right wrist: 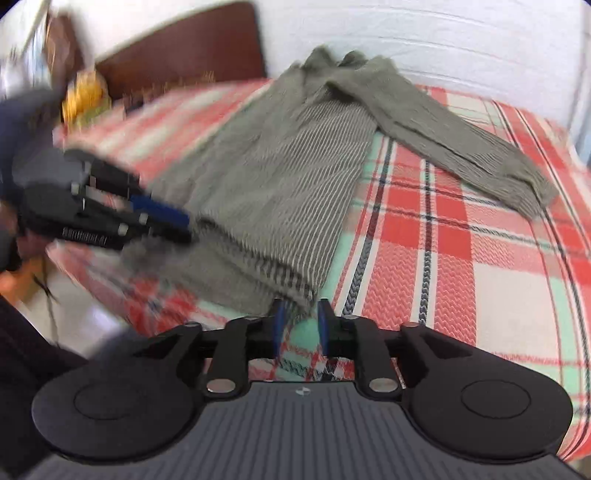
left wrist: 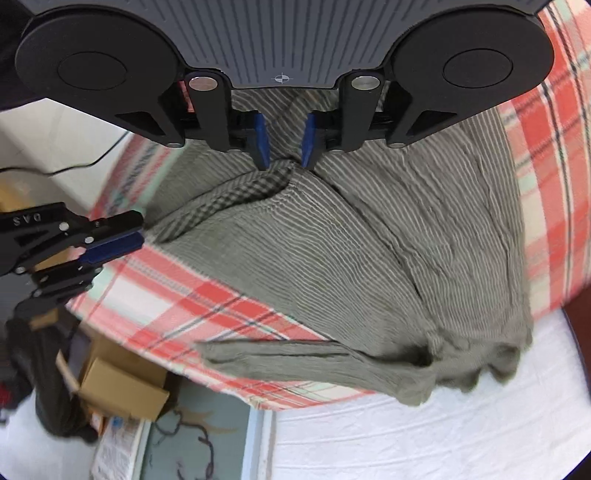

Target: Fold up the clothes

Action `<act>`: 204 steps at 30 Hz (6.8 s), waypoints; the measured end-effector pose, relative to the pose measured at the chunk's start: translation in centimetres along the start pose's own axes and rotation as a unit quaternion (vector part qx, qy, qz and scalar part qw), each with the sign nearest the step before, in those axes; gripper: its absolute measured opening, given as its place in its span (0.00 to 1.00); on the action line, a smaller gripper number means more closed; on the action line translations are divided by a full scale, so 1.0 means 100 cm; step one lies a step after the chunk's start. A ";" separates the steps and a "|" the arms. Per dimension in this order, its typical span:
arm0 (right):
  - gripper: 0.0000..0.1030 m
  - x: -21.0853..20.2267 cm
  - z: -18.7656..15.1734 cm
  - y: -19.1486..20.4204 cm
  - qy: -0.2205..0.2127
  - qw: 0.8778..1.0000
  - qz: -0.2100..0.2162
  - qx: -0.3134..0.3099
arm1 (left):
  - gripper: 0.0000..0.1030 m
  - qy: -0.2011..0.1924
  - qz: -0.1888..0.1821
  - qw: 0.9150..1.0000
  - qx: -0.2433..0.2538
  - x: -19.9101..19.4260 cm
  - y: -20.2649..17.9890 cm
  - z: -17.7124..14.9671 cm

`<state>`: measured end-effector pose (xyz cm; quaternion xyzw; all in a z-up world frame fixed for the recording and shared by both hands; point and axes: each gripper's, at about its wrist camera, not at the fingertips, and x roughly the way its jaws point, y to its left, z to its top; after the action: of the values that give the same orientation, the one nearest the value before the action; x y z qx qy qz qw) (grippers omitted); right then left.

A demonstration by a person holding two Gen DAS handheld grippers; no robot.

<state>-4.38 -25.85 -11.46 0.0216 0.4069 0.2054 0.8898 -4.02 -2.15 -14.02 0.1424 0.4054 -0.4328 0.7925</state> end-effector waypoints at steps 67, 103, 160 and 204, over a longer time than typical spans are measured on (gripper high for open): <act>0.11 0.042 0.168 -0.082 -0.146 0.967 0.151 0.143 | 0.65 -0.019 0.244 0.969 0.033 0.092 0.148 0.194; 0.13 0.126 0.176 0.027 -0.027 0.911 0.403 0.082 | 0.82 0.164 0.176 0.962 0.132 0.192 0.097 0.318; 0.14 0.072 0.052 -0.079 -0.132 0.899 0.246 0.338 | 0.46 0.042 0.218 0.975 -0.025 0.078 0.159 0.277; 0.15 0.042 0.034 -0.033 -0.111 0.899 0.168 0.388 | 0.01 -0.074 0.166 0.948 0.263 0.031 -0.033 0.043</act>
<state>1.66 -26.80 -12.87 0.4560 0.3435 0.1737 0.8024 -3.54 -8.31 -13.29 0.3782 0.1884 -0.3958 0.8154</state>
